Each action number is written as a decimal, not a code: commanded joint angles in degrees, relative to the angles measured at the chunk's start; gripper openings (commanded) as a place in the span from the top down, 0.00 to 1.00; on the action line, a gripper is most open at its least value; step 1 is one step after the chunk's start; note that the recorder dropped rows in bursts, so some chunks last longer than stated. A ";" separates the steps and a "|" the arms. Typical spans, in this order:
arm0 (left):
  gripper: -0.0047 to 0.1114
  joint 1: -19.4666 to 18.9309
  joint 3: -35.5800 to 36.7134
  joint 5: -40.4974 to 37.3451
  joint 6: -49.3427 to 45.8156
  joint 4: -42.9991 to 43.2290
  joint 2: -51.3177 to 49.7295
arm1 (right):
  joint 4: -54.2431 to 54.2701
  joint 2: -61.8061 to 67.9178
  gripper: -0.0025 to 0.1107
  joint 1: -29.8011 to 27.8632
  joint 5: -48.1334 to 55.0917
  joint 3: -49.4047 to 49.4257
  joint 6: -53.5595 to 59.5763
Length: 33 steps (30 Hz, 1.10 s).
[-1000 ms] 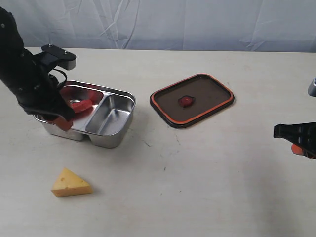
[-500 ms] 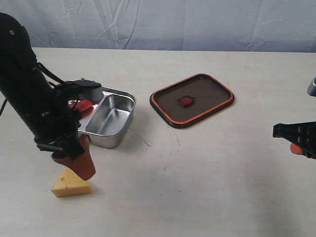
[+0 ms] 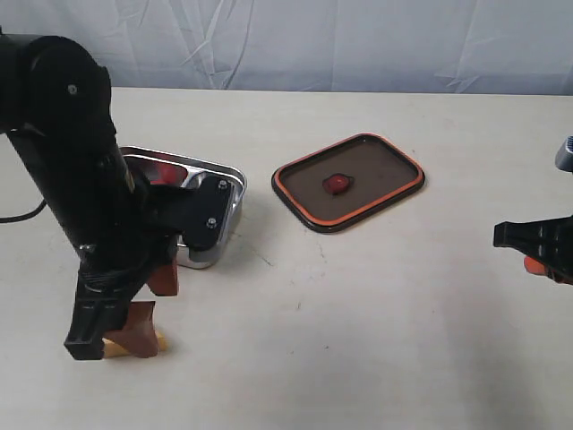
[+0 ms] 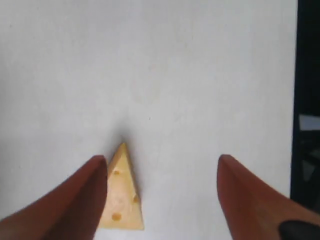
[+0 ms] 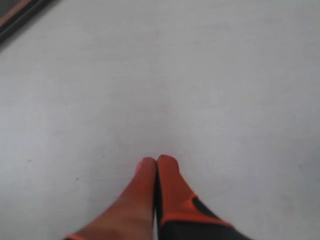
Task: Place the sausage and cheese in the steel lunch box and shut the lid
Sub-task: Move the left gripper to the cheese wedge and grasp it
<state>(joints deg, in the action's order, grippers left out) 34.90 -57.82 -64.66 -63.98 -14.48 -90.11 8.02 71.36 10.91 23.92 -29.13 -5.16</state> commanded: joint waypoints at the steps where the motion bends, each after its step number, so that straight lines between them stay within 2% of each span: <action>1: 0.34 1.26 0.17 0.02 1.20 8.47 0.52 | 0.04 -0.42 0.99 0.09 -1.19 0.30 0.70; 4: 0.34 1.26 0.17 0.60 1.20 11.74 0.52 | 0.15 -0.42 0.99 0.09 -1.17 0.30 0.70; 10: 0.34 1.26 2.27 3.29 0.84 11.05 0.41 | 0.15 -0.42 0.99 0.09 -1.17 0.30 0.70; 20: 0.34 1.26 11.47 19.39 0.84 10.04 0.29 | 0.24 -0.42 0.99 0.09 -1.17 0.30 0.70; 24: 0.34 1.26 12.82 19.76 0.84 13.28 -2.41 | 0.52 -0.42 0.99 0.09 -1.17 0.30 0.92; 29: 0.34 1.26 12.82 26.37 0.84 13.28 -7.26 | 0.52 -0.42 0.99 0.09 -1.17 0.30 0.92; 33: 0.35 1.26 12.82 25.96 0.96 16.27 -11.49 | 0.52 -0.42 0.99 0.09 -1.17 0.30 0.92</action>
<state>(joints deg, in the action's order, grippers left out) 35.91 -45.24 -38.56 -63.19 0.58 -99.96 8.63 71.36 10.91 23.10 -29.13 -4.56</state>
